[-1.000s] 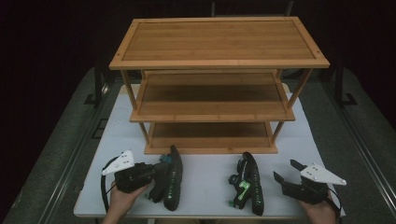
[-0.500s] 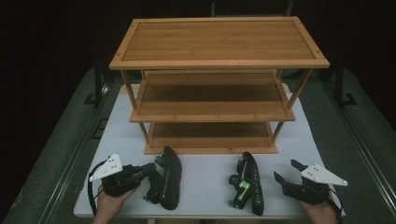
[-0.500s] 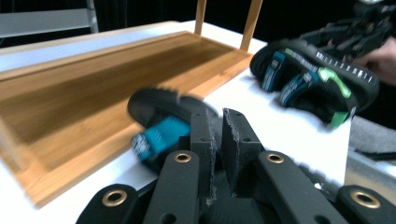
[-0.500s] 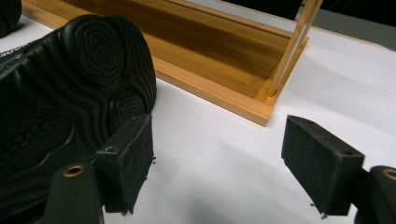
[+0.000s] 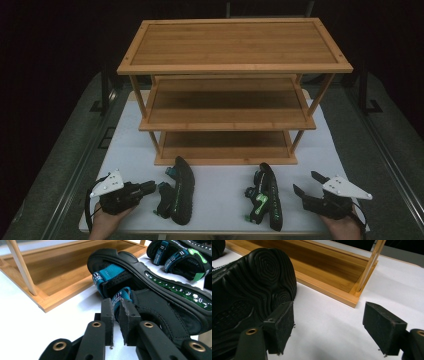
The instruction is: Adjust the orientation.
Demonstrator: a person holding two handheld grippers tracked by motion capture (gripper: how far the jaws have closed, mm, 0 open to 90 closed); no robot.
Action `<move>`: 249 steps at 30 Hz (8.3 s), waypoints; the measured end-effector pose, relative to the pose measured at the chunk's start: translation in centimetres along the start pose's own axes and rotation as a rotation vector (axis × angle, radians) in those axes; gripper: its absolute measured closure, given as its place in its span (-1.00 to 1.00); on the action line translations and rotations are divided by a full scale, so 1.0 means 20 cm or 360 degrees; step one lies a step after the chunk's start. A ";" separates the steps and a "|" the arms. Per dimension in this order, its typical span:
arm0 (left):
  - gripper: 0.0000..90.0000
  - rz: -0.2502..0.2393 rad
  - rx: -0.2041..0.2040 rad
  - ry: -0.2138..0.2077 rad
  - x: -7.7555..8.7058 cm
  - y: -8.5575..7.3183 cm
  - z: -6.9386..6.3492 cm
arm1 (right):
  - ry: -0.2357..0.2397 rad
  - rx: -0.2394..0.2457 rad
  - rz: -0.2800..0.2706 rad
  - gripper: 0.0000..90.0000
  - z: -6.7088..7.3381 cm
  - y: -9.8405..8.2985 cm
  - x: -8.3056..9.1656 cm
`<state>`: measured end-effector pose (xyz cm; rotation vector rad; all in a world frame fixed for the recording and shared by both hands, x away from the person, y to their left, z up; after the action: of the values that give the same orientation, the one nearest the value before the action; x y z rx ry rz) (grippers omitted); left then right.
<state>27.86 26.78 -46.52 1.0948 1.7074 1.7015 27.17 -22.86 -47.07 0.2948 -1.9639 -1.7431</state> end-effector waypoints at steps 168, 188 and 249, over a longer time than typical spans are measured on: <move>0.59 0.0032 -0.0207 -0.0032 -0.53 0.12 -0.42 | 0.0035 -0.0053 0.0102 0.64 0.08 0.06 0.11; 0.62 -0.0094 -0.0202 0.0036 -0.50 0.17 -0.42 | 0.0045 -0.0068 0.0042 0.72 0.11 0.09 0.11; 0.63 -0.0291 -0.0342 0.0227 -0.64 0.34 -0.27 | -0.0024 -0.0045 -0.0238 0.72 0.30 0.36 -0.26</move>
<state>32.05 12.63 -41.92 0.7140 1.6081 1.8305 29.89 -14.02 -41.48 0.4300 -1.9705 -1.8692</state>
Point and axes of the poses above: each handheld gripper's, and its own axes: x roughly backward along the jaws, y roughly out of its top, z roughly to its left, the point moved 7 cm from there along -x, roughly forward along the jaws, and after that the axes turned 15 degrees about -z, right-handed, at the moved point
